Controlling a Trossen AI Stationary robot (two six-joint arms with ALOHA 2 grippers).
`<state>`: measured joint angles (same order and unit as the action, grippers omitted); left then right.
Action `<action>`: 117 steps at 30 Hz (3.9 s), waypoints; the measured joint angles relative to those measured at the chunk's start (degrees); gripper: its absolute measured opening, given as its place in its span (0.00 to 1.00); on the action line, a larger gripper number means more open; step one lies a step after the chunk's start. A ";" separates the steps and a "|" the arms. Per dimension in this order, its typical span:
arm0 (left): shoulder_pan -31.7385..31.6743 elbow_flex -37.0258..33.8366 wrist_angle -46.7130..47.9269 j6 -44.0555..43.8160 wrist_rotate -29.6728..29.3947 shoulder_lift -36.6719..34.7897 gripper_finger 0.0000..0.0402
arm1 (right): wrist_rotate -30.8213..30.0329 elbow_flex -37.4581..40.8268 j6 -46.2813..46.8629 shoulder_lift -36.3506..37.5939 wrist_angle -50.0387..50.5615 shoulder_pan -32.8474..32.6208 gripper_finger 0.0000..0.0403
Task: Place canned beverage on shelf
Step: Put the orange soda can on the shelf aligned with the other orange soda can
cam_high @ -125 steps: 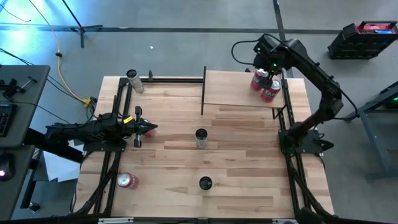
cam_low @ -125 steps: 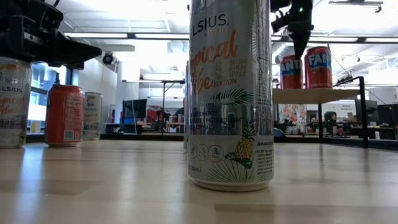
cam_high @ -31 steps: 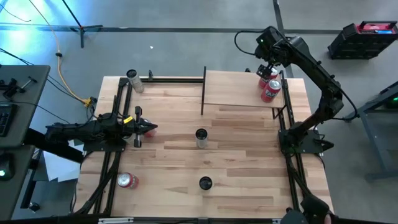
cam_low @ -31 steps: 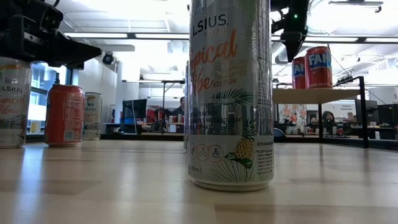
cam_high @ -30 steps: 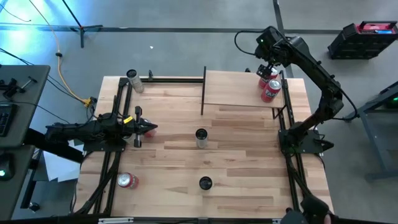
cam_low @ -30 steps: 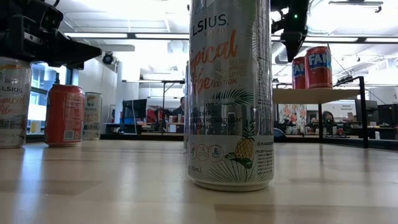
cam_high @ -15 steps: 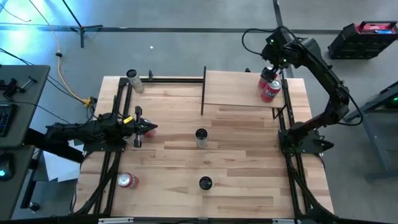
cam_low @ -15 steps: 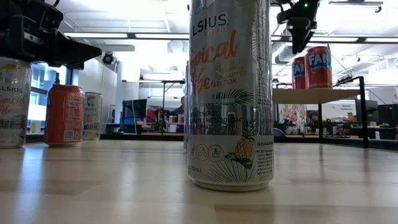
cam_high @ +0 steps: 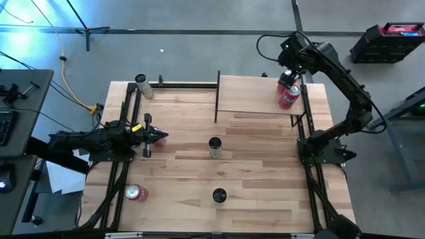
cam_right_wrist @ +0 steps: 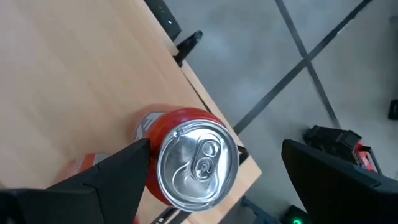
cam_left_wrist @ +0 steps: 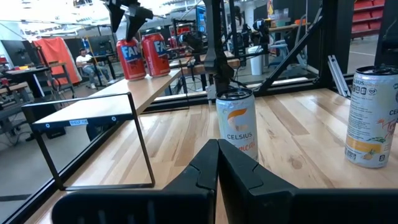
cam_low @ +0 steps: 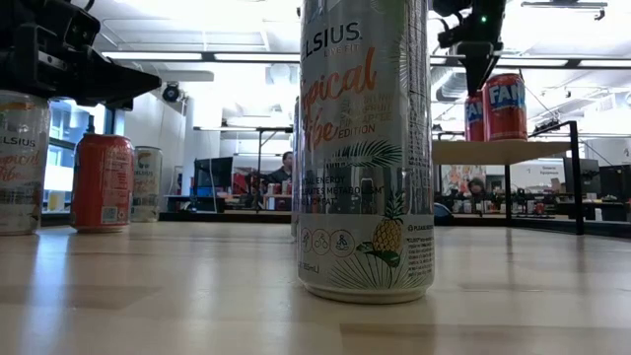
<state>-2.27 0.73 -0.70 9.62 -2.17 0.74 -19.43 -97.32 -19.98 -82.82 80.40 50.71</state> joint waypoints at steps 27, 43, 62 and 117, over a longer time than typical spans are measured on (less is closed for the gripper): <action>-0.02 0.00 0.00 -0.01 0.00 -0.01 0.01 | 13.55 0.00 8.73 9.56 -6.81 -19.15 0.86; 0.00 0.00 0.01 0.01 0.00 0.01 0.01 | 13.72 0.00 15.44 19.41 -1.78 -29.54 0.86; 0.00 0.00 0.01 -0.01 0.00 -0.01 0.01 | 2.23 0.00 13.00 18.73 6.79 -23.43 0.86; 0.00 0.00 -0.01 -0.01 0.00 0.01 0.01 | 0.28 -0.04 27.14 -1.80 -0.79 -0.14 0.86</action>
<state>-2.26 0.73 -0.71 9.61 -2.17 0.75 -19.15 -97.36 7.16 -84.62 79.61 50.57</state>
